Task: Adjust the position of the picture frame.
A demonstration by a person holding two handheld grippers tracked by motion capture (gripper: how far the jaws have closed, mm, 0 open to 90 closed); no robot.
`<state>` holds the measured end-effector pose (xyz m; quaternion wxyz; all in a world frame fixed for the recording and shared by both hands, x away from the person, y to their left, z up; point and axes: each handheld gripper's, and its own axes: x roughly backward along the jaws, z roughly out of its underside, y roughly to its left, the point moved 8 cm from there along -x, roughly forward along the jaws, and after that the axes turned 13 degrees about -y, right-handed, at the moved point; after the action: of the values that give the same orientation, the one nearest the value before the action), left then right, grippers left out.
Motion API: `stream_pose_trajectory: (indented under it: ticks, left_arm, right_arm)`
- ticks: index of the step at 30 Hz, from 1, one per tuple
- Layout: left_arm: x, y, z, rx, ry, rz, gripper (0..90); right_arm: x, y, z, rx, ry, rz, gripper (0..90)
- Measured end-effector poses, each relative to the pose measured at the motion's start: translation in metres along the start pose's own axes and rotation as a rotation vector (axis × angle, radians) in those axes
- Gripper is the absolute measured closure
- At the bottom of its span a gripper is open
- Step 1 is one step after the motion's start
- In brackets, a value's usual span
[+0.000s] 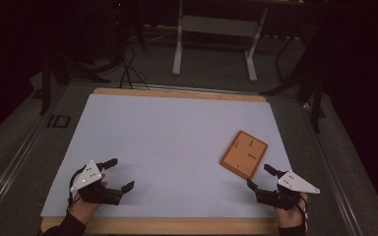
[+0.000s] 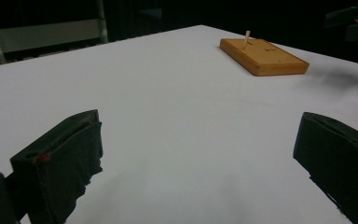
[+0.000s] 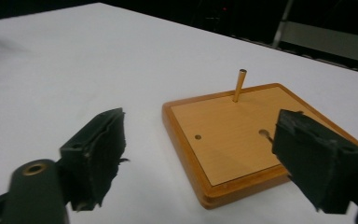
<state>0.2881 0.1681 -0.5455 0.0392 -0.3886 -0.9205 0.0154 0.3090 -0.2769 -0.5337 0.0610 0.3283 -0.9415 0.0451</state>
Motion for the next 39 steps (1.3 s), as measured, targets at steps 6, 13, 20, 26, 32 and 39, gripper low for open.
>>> stream_pose_trajectory:
  ticks: [6, 13, 20, 26, 32, 39]
  left_arm:
    - [-0.001, 0.0, -0.001, 0.005, -0.005, 0.003, 1.5]
    - [0.0, -0.001, -0.001, 0.01, -0.007, 0.011, 1.5]
    - [0.0, -0.003, -0.002, 0.009, -0.013, 0.021, 1.5]
    - [-0.001, -0.003, -0.003, 0.017, -0.019, 0.026, 1.5]
    - [-0.001, -0.004, -0.003, 0.022, -0.02, 0.029, 1.5]
    - [-0.002, -0.006, -0.003, 0.028, -0.017, 0.041, 1.5]
  right_arm:
    - [-0.001, 0.0, 0.002, 0.014, 0.016, -0.016, 13.1]
    - [-0.004, 0.006, 0.003, 0.024, 0.046, -0.046, 12.2]
    - [-0.005, 0.018, -0.004, 0.02, 0.078, -0.082, 11.2]
    - [-0.005, 0.026, -0.017, 0.024, 0.061, -0.132, 11.2]
    - [-0.009, 0.028, -0.027, 0.024, 0.06, -0.162, 10.8]
    - [-0.015, 0.027, -0.044, 0.042, 0.006, -0.179, 10.3]
